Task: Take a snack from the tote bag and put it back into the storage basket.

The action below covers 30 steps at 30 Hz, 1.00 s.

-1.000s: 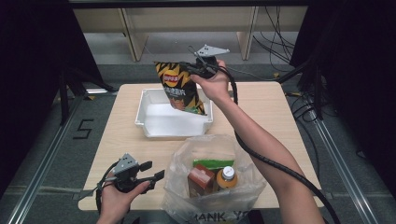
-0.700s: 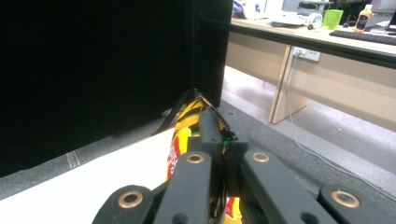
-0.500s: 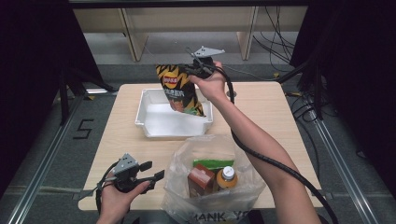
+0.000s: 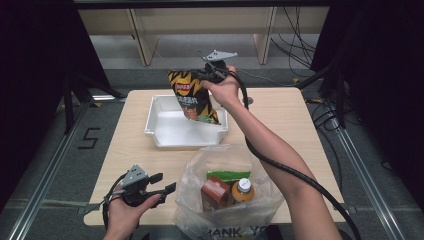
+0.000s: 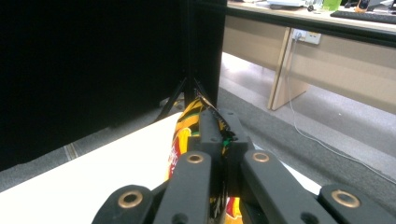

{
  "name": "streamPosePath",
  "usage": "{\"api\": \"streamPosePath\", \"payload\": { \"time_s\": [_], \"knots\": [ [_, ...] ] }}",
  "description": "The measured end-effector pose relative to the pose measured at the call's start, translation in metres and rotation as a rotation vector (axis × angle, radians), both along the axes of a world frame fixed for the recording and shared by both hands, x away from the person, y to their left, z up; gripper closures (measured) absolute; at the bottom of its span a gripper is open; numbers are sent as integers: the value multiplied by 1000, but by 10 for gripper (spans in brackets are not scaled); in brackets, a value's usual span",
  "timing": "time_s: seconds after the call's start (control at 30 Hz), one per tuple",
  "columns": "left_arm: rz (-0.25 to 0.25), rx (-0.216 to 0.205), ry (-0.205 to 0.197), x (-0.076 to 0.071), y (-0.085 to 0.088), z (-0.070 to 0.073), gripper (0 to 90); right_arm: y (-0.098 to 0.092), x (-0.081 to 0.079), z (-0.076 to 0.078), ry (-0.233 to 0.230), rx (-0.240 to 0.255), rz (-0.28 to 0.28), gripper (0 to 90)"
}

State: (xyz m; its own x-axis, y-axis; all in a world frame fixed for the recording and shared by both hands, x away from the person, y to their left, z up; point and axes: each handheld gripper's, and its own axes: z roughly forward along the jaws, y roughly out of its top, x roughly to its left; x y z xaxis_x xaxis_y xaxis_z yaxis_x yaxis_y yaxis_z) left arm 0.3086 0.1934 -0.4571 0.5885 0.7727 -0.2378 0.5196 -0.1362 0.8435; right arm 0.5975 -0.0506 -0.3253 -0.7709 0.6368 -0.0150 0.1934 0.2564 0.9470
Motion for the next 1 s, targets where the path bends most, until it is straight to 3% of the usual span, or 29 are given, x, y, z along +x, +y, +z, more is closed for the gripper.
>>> {"api": "streamPosePath", "payload": {
  "time_s": [0.2, 0.33, 0.37, 0.4, 0.5, 0.57, 0.73, 0.83, 0.87, 1.0],
  "knots": [
    [8, -7, 6, -1, 0, -1, 347, 3, 5, -4, 19, -5, -7, 900],
    [5, -6, 7, -1, 0, -1, 347, 4, 8, -7, 1, -6, -16, 900],
    [5, -7, 6, -1, -1, -1, 347, 5, 8, -7, 33, 6, -20, 900],
    [5, -6, 6, -1, 0, -1, 347, 4, 11, -8, 13, -17, -5, 900],
    [4, -5, 6, -1, 0, -1, 347, 5, 11, -9, 42, -8, -22, 900],
    [6, -6, 6, -1, 0, -1, 348, 5, 14, -10, 13, -16, -12, 900],
    [0, -3, 6, -1, -1, -2, 347, 7, 15, -13, 47, -8, -36, 900],
    [-12, 2, -2, 0, -1, -2, 347, 6, 16, -13, 40, -28, -18, 900],
    [-12, 2, -2, 0, -1, -2, 347, 7, 19, -13, 14, -28, -7, 900],
    [-10, 1, -2, 0, 0, -2, 347, 11, 19, -13, 32, -24, -29, 900]
  ]
}}
